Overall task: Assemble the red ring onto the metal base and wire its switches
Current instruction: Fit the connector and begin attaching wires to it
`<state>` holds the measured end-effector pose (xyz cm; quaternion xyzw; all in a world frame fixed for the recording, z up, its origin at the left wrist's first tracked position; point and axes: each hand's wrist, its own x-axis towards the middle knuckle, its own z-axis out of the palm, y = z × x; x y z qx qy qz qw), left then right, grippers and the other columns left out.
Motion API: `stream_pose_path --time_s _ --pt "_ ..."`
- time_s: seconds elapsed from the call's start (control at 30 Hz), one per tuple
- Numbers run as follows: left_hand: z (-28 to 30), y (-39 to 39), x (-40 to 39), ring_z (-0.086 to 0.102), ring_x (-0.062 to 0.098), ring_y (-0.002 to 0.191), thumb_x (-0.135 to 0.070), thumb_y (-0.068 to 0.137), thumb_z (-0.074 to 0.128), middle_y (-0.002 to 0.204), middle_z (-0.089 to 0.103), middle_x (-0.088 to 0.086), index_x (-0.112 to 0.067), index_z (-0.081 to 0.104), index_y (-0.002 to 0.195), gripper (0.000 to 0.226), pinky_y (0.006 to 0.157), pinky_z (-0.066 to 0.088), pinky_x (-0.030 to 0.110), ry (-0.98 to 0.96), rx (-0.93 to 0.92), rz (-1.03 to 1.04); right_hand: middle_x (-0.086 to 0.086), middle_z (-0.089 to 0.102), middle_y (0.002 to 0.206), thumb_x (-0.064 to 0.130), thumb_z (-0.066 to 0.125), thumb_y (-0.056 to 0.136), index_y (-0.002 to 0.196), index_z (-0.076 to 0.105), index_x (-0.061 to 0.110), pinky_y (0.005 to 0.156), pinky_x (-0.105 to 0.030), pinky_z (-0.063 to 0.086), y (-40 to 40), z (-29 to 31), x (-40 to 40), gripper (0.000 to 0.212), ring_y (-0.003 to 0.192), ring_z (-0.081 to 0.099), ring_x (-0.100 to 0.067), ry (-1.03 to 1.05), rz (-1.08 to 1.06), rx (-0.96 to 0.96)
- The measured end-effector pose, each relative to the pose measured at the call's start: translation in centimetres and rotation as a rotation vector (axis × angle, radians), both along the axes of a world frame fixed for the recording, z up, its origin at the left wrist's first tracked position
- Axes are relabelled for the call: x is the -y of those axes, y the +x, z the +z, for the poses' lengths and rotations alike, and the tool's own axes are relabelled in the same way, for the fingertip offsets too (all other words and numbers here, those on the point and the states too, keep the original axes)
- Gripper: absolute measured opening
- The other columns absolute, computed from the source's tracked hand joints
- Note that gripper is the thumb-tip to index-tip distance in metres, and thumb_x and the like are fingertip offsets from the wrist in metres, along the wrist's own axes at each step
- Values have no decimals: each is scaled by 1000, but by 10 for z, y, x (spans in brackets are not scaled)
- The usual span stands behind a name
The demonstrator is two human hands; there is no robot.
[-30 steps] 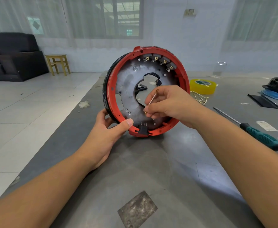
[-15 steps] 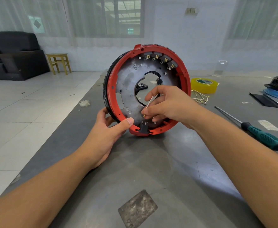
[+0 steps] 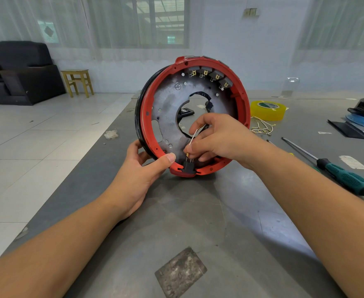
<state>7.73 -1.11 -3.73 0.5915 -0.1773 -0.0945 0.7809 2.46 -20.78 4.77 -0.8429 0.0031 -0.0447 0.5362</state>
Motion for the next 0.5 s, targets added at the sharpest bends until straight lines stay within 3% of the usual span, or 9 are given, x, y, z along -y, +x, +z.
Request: stream_pose_path --time_s 0.23,0.37,0.5 --pt "-1 1 -1 72 25 116 -34 55 93 122 70 5 -23 52 138 93 98 59 38 -7 -6 -5 -6 78 79 -1 79 81 108 60 9 60 -26 61 2 -3 1 34 70 76 -16 -16 5 -7" --pt "0 0 -1 76 25 108 -22 68 99 127 69 8 -23 52 135 82 86 64 37 -15 -19 -12 -8 78 79 1 82 78 105 62 10 60 -27 60 4 -5 2 35 73 77 -19 -25 -5 0" --pt "1 -1 -2 78 28 100 -20 69 87 126 70 7 -19 53 132 71 77 65 45 -46 -41 -28 -6 78 82 4 83 79 103 63 12 65 -30 63 4 -5 2 33 79 77 -21 -66 -9 1"
